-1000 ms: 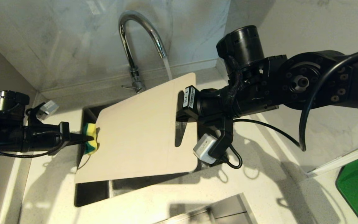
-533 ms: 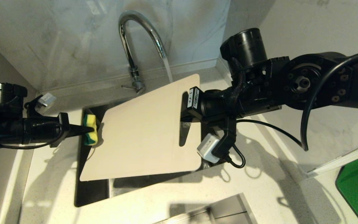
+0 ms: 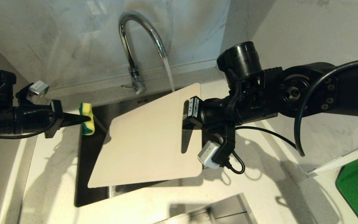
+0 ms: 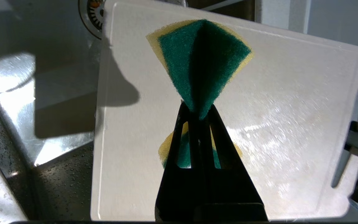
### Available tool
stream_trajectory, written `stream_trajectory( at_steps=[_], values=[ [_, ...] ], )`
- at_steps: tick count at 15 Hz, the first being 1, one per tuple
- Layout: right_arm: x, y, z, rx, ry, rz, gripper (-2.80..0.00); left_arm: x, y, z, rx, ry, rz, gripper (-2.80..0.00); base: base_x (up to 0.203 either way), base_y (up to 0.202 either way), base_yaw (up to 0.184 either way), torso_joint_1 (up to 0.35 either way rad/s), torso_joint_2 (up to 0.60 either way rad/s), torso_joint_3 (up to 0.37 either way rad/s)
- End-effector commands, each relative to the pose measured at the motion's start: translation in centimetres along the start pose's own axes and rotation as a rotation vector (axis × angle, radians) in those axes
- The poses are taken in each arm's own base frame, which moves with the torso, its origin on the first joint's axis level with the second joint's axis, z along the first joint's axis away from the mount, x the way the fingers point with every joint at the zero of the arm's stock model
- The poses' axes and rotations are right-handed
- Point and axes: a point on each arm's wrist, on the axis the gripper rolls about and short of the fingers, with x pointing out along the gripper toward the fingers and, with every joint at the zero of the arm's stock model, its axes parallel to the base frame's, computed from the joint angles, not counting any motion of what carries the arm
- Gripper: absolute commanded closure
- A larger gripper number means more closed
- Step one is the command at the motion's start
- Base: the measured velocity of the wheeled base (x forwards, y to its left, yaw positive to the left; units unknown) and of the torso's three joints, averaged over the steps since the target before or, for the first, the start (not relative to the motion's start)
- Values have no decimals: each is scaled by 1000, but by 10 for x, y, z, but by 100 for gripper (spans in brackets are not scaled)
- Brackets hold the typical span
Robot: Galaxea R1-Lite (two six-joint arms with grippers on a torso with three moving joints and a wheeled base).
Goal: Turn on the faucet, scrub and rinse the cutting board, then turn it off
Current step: Scrub the cutting board underwater
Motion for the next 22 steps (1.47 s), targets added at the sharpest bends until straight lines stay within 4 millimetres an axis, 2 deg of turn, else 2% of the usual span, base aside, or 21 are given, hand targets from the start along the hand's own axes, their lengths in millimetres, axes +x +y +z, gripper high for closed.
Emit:
stream_trajectory(
  at_steps=[1, 7, 12, 16, 22],
  values=[
    [5, 5, 0, -5, -8, 16, 0, -1, -6, -1, -1, 2, -15, 0, 0, 0, 0, 0, 0, 0],
    [13, 11, -8, -20, 8, 43, 0, -2, -8, -1, -2, -1, -19, 0, 0, 0, 0, 0, 0, 0],
    [24, 12, -32, -72, 7, 71, 0, -3, -7, 0, -2, -7, -19, 0, 0, 0, 0, 0, 0, 0],
    [28, 29, -51, -84, 17, 116, 0, -3, -8, 0, -1, -8, -20, 0, 0, 0, 0, 0, 0, 0],
    [30, 36, -57, -109, 33, 121, 0, -3, -7, 0, -3, -7, -19, 0, 0, 0, 0, 0, 0, 0]
  ],
)
